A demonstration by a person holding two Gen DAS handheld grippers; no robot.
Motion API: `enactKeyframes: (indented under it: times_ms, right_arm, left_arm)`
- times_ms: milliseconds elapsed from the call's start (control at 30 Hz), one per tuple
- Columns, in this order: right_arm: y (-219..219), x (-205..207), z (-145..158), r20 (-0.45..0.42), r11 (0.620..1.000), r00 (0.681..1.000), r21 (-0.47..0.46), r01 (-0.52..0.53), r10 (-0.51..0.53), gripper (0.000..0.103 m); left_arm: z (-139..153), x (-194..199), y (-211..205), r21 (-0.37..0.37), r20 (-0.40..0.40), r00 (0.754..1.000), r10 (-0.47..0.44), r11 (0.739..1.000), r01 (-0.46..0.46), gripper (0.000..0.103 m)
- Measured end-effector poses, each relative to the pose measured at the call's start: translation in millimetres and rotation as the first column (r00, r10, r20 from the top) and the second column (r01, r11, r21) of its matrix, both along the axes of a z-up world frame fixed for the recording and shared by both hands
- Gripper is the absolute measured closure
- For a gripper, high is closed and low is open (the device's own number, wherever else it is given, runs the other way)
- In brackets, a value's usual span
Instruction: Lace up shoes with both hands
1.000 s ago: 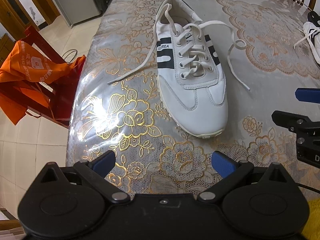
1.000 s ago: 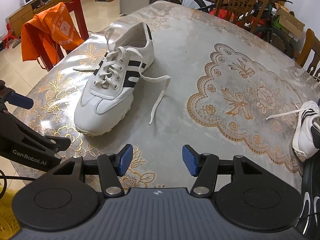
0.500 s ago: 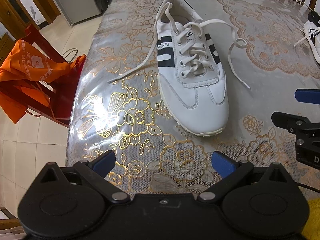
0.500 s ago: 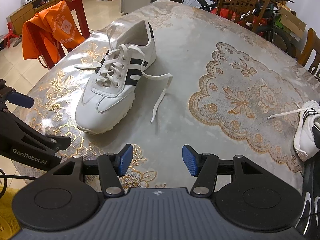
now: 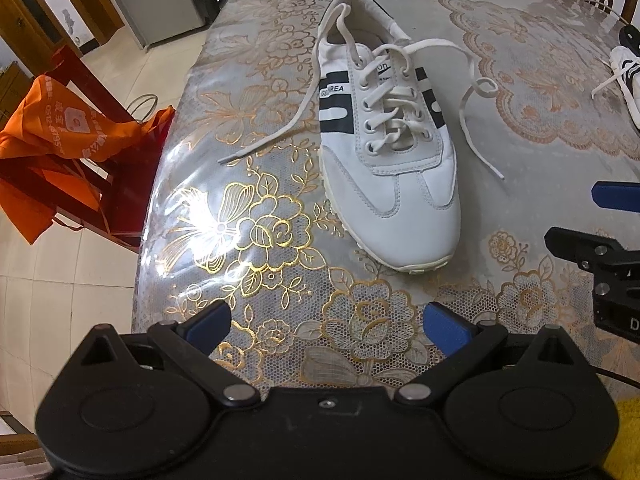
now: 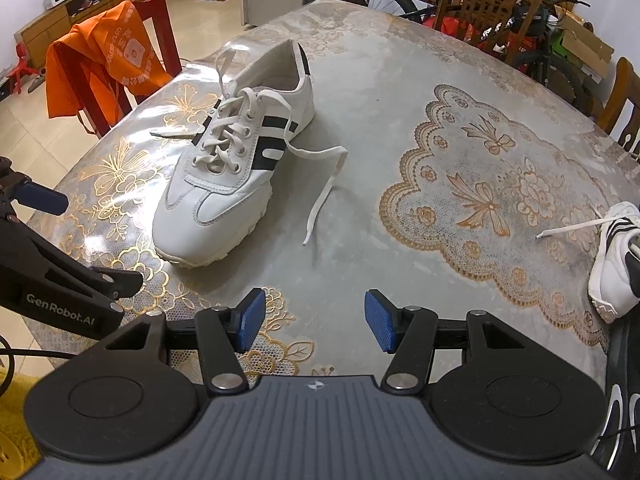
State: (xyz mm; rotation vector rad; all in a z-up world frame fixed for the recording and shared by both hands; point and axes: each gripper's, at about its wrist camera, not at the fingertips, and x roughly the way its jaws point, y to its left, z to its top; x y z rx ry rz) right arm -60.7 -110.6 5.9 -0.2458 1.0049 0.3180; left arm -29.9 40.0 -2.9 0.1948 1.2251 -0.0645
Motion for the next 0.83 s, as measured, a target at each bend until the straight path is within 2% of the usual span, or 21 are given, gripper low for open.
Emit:
enactKeyframes:
  times_ms: [500, 733, 833]
  right_arm:
    - [2.1, -1.7, 0.2, -0.001, 1.000, 1.000, -0.011, -0.001, 0.001, 0.045]
    - [2.2, -2.0, -0.5, -0.004, 1.000, 1.000, -0.013, 0.007, -0.007, 0.045]
    - [2.0, -2.1, -0.5, -0.004, 1.000, 1.000, -0.013, 0.010, -0.010, 0.045]
  left_arm:
    - [5.3, -1.8, -1.1, 0.003, 0.049, 0.999, -0.016, 1.000, 0.016, 0.001]
    - [17.3, -4.9, 5.8, -0.078, 0.146, 0.989, -0.001, 0.997, 0.013, 0.000]
    - [17.3, -3.2, 8.0, -0.103, 0.141, 0.990, 0.002, 0.995, 0.013, 0.000]
